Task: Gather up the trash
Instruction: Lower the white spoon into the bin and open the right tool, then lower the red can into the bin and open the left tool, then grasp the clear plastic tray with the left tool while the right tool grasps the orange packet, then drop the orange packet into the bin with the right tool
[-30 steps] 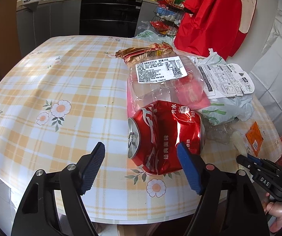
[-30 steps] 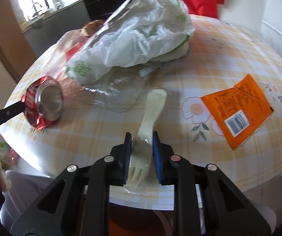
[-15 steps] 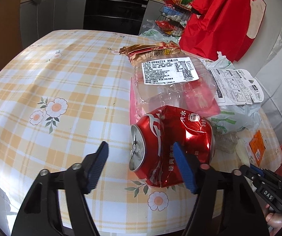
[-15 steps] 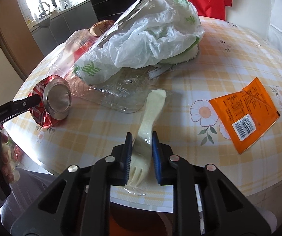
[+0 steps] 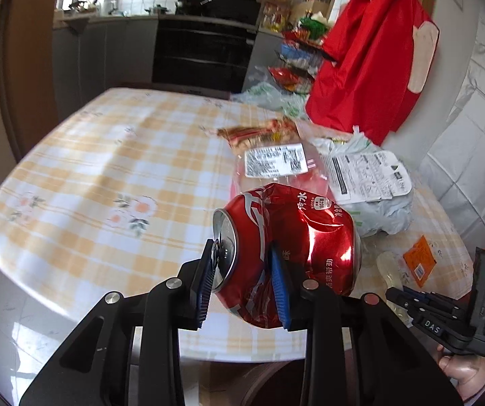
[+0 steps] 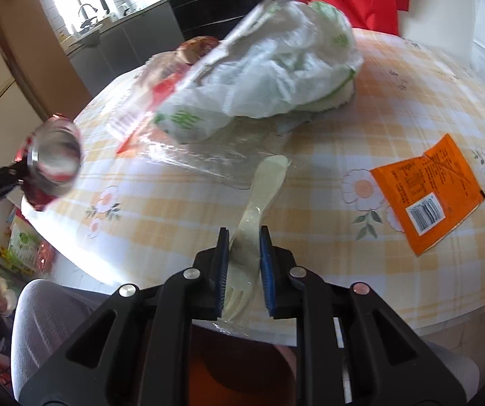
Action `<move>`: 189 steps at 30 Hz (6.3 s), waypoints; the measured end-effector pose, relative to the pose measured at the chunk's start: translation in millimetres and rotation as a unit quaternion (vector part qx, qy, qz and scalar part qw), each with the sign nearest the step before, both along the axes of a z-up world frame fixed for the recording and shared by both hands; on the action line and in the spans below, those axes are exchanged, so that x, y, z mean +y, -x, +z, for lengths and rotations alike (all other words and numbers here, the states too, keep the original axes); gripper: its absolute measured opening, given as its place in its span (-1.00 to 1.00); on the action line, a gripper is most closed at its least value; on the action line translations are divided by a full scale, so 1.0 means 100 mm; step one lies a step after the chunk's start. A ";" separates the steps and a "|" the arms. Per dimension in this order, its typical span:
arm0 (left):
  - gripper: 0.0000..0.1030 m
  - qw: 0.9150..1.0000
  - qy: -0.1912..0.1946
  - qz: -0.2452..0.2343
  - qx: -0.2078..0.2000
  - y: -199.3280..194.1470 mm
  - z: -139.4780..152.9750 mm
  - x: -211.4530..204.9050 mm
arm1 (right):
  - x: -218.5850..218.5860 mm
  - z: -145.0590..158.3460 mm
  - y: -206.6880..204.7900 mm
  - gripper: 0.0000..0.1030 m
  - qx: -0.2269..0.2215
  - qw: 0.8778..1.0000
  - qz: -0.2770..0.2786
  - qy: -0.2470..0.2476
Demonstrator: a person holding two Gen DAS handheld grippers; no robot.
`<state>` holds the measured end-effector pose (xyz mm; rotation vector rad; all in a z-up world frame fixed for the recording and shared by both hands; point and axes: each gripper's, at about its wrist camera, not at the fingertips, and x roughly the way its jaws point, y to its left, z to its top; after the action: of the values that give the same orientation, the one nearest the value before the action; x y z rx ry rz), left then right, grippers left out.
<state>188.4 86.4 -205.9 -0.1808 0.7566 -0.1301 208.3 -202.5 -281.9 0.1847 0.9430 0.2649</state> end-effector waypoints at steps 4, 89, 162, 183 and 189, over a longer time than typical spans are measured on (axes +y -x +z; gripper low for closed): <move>-0.40 1.000 -0.008 0.027 -0.013 0.32 0.23 0.15 | 0.14 0.18 0.14 -0.61 -0.021 0.999 0.027 -0.004; 0.45 0.996 -0.011 -0.085 0.024 0.80 -0.05 -0.55 | -0.86 0.58 1.05 0.82 -0.052 0.990 -0.132 0.020; 0.51 0.893 -0.354 -0.249 -0.125 -1.25 -0.90 -1.11 | -1.16 -0.21 -0.57 0.01 0.025 0.978 -0.201 0.037; -0.26 0.970 -0.116 -0.150 -0.151 -0.75 0.10 -0.53 | -1.04 0.16 -0.32 -0.65 -0.013 0.988 -0.152 -0.012; -0.26 0.974 -0.096 -0.139 -0.153 -0.50 0.30 -0.49 | -0.97 0.36 -0.14 -0.65 -0.029 0.990 -0.136 -0.037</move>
<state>238.1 37.1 -176.2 0.1294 0.4799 -0.3411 222.2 -299.6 -245.7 0.3686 0.8405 0.0538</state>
